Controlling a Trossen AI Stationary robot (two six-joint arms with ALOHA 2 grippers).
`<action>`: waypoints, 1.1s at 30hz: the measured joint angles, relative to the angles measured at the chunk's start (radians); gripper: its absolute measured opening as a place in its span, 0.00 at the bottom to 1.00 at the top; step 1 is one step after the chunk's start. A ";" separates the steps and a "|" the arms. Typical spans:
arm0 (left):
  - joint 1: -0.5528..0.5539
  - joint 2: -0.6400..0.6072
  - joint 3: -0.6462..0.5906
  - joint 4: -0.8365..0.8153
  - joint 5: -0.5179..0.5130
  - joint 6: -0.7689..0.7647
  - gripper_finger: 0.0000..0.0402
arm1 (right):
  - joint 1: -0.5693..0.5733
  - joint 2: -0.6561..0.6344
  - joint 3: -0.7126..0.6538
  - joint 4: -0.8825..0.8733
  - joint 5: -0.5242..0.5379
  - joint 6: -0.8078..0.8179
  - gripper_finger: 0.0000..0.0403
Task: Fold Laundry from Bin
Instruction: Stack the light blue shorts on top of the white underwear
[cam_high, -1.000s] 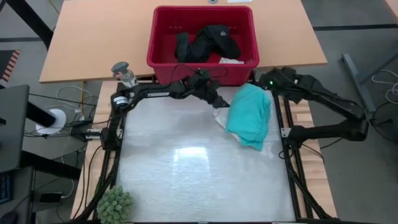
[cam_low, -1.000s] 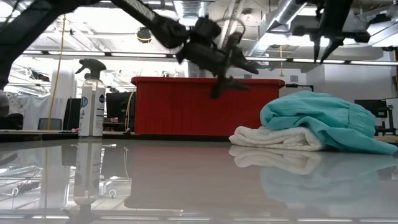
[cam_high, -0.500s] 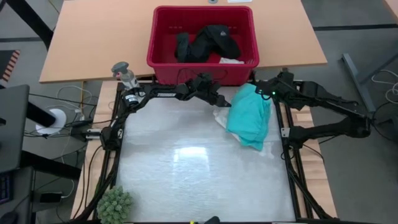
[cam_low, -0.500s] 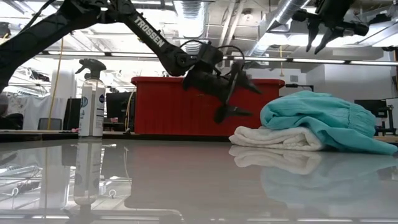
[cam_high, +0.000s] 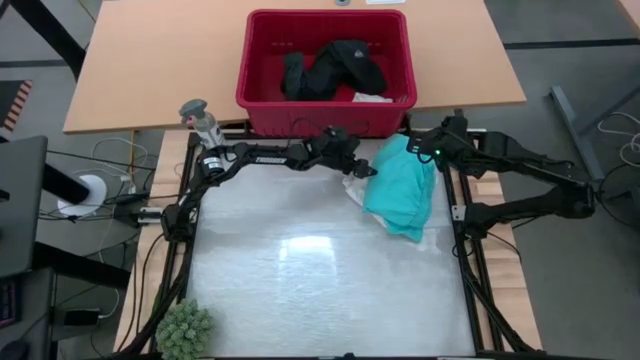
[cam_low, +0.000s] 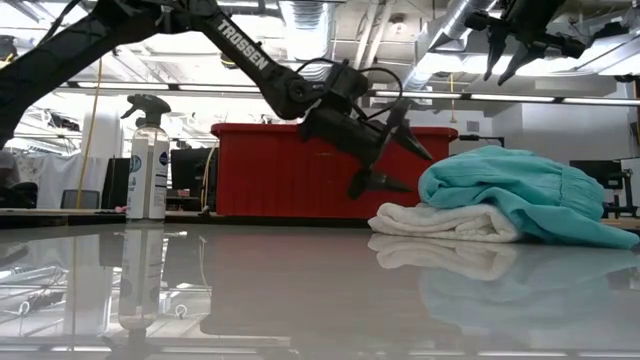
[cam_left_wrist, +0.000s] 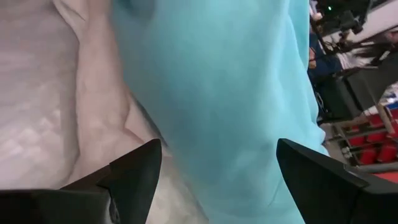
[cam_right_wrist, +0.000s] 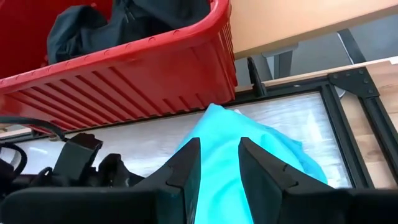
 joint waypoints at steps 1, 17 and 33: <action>-0.001 0.000 0.000 0.001 -0.014 0.002 0.76 | 0.000 0.000 0.000 0.002 0.000 0.000 0.33; -0.025 0.132 0.170 0.017 0.131 -0.207 0.76 | 0.037 0.000 0.000 0.007 -0.002 -0.009 0.33; -0.008 0.126 0.221 -0.085 0.254 -0.289 0.02 | 0.070 0.000 0.000 -0.017 -0.001 -0.016 0.33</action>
